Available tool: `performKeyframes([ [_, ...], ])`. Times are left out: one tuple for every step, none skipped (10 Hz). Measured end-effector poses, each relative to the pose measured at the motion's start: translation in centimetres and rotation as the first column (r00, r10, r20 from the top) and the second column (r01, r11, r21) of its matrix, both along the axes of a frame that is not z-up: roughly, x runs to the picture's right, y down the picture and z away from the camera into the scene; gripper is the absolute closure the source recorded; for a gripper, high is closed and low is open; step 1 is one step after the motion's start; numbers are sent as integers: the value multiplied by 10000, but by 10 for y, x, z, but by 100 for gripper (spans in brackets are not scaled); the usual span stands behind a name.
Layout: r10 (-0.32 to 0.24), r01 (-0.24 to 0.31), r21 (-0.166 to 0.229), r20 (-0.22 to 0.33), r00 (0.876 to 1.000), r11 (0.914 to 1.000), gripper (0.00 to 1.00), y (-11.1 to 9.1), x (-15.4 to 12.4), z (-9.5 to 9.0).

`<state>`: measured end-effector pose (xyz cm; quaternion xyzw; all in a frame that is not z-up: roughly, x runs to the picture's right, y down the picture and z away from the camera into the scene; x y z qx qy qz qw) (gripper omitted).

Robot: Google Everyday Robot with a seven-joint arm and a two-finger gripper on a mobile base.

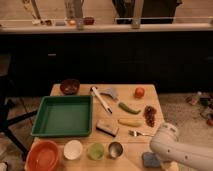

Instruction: Wipe table surface with sponge

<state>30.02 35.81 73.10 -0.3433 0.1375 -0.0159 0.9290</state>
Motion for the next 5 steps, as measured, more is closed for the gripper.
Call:
performKeyframes([
  [20,-19,64,-128,9999,10000,100,-6,2,3],
  [14,-12,115,-179,9998,9999,100,-12,1,6],
  [-13,16,175,-194,9998,9998,100,-17,-2,9],
  [-40,45,259,-177,9998,9997,100,-23,-8,11],
  [-58,62,299,-140,9999,9995,100,-27,-12,13],
])
